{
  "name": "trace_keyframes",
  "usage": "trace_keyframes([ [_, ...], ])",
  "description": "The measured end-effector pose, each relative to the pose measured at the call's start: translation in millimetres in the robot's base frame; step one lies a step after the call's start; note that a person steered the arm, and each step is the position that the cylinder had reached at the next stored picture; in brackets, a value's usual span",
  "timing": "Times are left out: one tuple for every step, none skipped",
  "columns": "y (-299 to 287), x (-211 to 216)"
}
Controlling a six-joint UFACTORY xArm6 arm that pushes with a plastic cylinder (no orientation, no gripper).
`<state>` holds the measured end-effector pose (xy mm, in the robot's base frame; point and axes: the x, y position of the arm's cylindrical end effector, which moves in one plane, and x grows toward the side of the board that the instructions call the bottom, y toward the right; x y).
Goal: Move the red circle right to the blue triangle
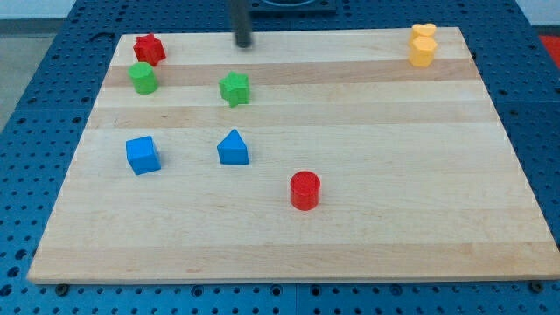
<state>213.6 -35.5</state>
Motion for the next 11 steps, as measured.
trace_keyframes([
  [93,21],
  [155,87],
  [229,153],
  [272,226],
  [272,277],
  [267,342],
  [210,396],
  [122,388],
  [58,344],
  [57,282],
  [60,256],
])
